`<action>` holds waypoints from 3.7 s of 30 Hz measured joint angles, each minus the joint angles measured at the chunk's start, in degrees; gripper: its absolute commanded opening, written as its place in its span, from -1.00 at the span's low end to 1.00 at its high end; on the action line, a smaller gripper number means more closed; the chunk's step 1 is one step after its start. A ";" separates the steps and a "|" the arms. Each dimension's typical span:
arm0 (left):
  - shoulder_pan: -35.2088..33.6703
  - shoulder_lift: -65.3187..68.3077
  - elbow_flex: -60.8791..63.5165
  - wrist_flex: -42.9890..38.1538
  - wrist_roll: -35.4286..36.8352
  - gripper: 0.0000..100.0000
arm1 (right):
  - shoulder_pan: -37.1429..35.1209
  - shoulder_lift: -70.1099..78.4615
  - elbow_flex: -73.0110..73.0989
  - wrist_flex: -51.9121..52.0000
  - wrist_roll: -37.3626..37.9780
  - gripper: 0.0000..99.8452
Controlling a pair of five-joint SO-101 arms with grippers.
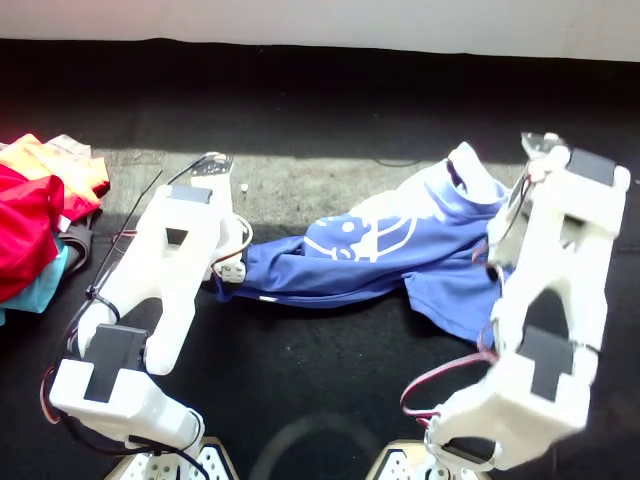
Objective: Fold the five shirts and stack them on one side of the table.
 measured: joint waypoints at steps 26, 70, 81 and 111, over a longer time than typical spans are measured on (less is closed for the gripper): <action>-1.05 3.25 2.46 -0.18 -20.22 -0.60 | 0.26 -18.02 36.40 -18.99 2.99 -0.68; -1.58 8.09 -0.09 -1.49 -22.51 -0.98 | -4.04 -18.73 47.12 -27.52 1.67 -0.45; -1.58 8.09 -0.09 -1.49 -22.51 -0.98 | -2.99 -18.73 34.29 -14.33 1.67 -0.45; -1.58 8.09 -0.09 -1.49 -22.51 -0.98 | -1.05 -18.81 48.53 -36.57 -2.02 -0.64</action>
